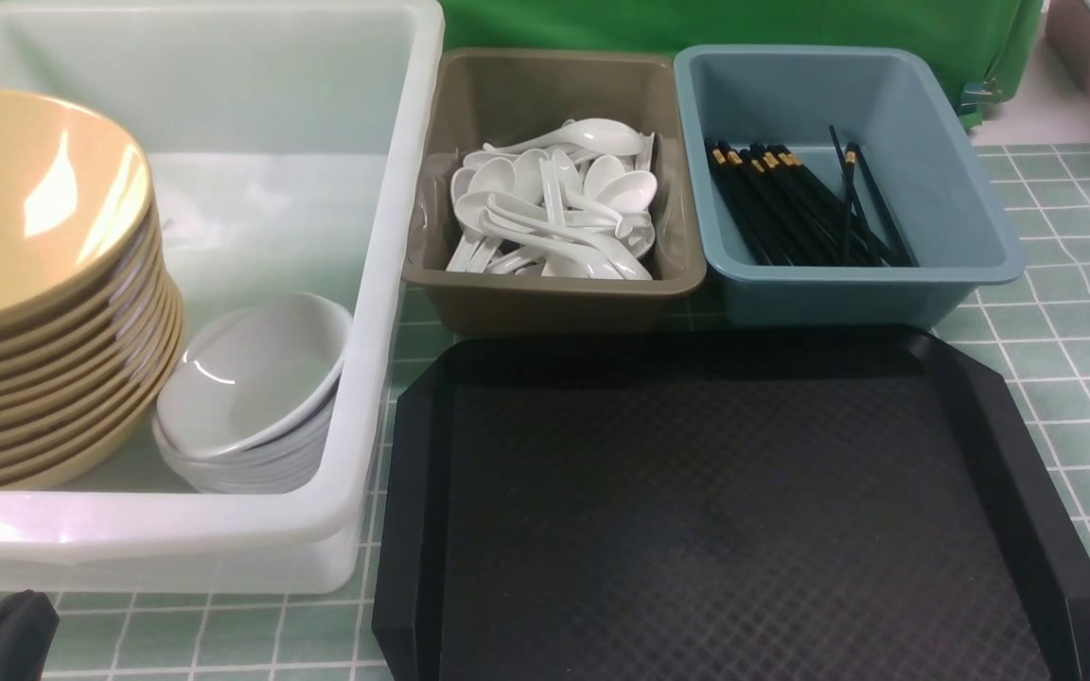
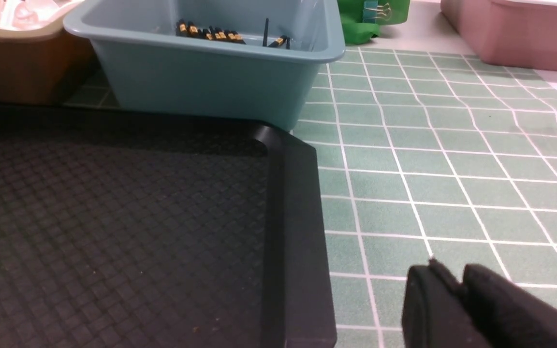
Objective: On blue table put chopsticks spoon bowls plates into blue grey white boxes.
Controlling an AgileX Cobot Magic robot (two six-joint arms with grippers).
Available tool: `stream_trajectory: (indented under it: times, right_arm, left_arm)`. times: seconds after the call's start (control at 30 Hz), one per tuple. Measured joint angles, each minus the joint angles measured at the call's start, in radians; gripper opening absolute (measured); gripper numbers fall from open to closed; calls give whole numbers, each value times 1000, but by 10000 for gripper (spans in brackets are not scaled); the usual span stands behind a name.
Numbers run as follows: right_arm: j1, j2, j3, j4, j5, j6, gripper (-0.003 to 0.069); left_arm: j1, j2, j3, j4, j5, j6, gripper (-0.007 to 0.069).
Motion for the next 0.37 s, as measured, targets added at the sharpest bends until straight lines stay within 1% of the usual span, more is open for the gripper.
stream_trajectory:
  times: [0.37]
  right_arm:
    - [0, 0, 0, 0, 0, 0, 141]
  left_arm:
    - [0, 0, 0, 0, 0, 0, 2]
